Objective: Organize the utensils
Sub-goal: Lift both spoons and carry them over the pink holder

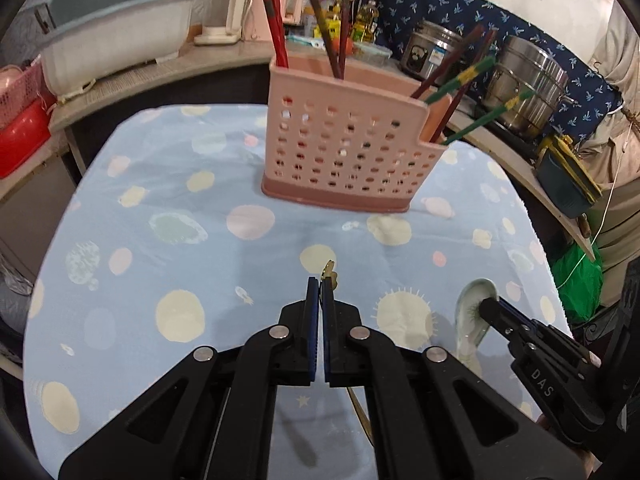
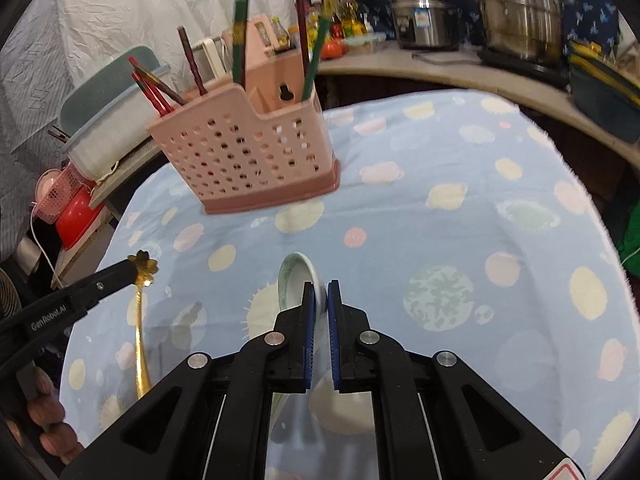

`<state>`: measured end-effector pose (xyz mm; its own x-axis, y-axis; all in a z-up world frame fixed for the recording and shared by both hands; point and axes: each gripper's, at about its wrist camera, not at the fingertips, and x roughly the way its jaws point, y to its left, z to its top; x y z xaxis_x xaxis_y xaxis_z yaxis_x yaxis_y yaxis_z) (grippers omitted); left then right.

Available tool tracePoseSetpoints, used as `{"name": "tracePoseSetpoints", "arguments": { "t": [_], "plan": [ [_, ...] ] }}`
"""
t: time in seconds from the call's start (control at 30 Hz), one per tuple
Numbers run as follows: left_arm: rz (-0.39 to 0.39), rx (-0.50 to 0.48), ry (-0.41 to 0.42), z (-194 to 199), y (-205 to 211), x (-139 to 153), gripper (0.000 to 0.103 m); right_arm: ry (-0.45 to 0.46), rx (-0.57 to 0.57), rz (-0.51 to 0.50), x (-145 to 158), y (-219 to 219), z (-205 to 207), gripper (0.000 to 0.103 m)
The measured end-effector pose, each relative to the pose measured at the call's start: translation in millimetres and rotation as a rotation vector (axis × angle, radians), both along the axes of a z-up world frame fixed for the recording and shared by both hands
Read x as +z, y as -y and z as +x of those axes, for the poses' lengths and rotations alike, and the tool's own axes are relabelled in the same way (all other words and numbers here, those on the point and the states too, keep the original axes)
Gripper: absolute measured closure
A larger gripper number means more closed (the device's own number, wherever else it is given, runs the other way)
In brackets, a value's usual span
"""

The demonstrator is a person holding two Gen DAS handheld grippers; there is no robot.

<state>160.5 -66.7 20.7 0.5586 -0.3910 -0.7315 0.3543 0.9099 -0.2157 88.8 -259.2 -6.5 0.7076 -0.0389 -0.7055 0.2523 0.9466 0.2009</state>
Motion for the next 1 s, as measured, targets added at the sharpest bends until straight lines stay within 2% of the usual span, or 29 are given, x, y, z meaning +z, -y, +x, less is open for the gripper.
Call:
{"name": "tracePoseSetpoints", "arguments": {
  "t": [0.2, 0.53, 0.77, 1.0],
  "plan": [
    [0.015, 0.015, 0.127, -6.0, -5.1, 44.2, 0.102, 0.113, -0.002, -0.101, 42.0, -6.7, -12.6, 0.096],
    [0.008, 0.042, 0.269, 16.8, -9.8, 124.7, 0.102, 0.19, 0.033, -0.088, 111.8, -11.9, 16.2, 0.096],
    [0.014, 0.043, 0.225, 48.3, -8.9, 140.3, 0.102, 0.172, 0.087, -0.055, 137.4, -20.5, 46.8, 0.096],
    [0.012, 0.129, 0.305, 83.3, -5.5, 159.2, 0.102, 0.26, 0.072, -0.15, 159.8, -30.8, 82.3, 0.096]
  ]
}}
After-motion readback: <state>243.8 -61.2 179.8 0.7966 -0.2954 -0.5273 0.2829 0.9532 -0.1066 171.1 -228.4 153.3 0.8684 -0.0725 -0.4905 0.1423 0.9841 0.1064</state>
